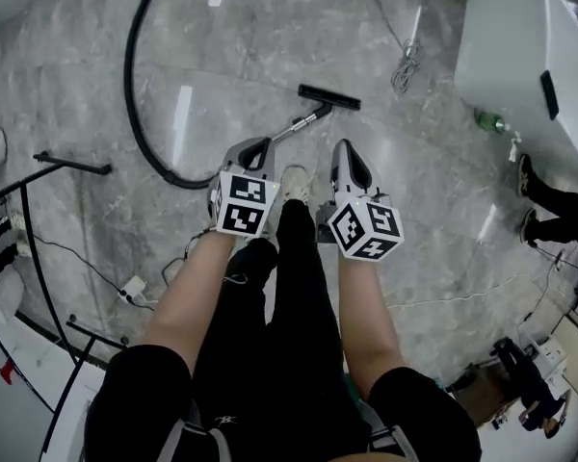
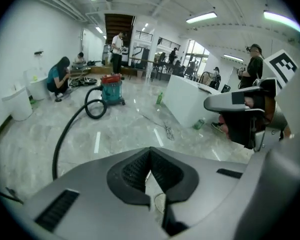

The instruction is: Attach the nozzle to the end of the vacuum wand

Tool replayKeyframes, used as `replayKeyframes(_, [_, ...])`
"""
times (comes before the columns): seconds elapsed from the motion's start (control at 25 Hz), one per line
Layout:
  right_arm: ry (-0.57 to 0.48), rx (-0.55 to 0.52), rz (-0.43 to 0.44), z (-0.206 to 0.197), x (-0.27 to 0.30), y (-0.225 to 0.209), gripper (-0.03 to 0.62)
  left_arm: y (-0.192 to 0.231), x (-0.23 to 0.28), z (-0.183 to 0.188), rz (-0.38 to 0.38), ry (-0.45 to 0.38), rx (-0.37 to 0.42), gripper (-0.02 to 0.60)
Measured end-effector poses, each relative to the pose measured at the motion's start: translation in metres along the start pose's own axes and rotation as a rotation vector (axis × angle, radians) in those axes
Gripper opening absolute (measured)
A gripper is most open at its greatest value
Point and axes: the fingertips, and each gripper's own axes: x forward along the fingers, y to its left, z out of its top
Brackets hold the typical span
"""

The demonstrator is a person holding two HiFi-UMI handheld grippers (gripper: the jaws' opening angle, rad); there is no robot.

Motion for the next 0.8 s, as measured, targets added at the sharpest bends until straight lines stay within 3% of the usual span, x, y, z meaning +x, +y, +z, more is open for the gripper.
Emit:
replayKeyframes(0.12, [-0.087, -0.073, 0.020, 0.071, -0.045, 0.061, 0.015, -0.010, -0.086, 0.060, 0.018, -0.075, -0.004, 0.008])
replayKeyframes(0.44, [-0.341, -0.118, 0.139, 0.227, -0.185, 0.194, 0.015, -0.048, -0.320, 0.208, 0.096, -0.349, 0.002, 0.008])
replayKeyframes(0.56, [-0.433, -0.137, 0.145, 0.270, -0.234, 0.217, 0.014, -0.065, -0.378, 0.236, 0.123, -0.416, 0.015, 0.008])
replayKeyframes(0.8, [-0.440, -0.164, 0.160, 0.310, -0.287, 0.222, 0.014, -0.099, -0.448, 0.297, 0.179, -0.538, 0.131, 0.008])
